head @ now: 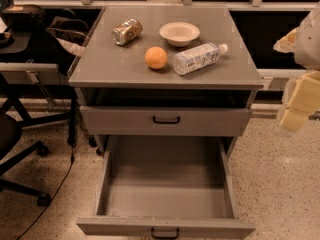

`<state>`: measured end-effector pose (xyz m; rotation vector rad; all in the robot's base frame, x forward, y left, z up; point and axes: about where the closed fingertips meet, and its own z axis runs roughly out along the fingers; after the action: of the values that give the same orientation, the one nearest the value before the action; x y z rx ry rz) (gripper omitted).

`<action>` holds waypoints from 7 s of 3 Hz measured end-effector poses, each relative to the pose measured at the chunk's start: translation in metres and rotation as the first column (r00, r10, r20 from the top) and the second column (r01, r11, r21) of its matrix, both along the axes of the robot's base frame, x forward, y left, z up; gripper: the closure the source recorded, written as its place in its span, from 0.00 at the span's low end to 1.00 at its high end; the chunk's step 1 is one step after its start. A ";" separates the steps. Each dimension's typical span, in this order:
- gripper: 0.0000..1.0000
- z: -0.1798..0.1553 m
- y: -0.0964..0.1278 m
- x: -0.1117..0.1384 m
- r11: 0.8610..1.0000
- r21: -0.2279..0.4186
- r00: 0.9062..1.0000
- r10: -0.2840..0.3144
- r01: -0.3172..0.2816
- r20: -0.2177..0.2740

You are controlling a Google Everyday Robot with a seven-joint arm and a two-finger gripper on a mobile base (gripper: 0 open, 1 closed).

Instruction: Place blue plastic bottle into middle drawer

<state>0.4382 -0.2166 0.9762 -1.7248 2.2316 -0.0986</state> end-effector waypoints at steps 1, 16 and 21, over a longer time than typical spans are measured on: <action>0.00 0.001 0.001 0.001 1.000 0.001 1.000 0.012 -0.012 0.005; 0.00 -0.036 0.057 0.267 0.809 0.129 0.806 0.530 -0.574 0.265; 0.00 -0.092 0.081 0.301 0.828 0.149 0.840 0.521 -0.540 0.149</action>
Offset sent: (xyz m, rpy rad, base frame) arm 0.0302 0.0064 0.0055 0.0343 -0.0232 0.2606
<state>0.7392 -0.1361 0.8844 -2.1063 1.5536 0.1431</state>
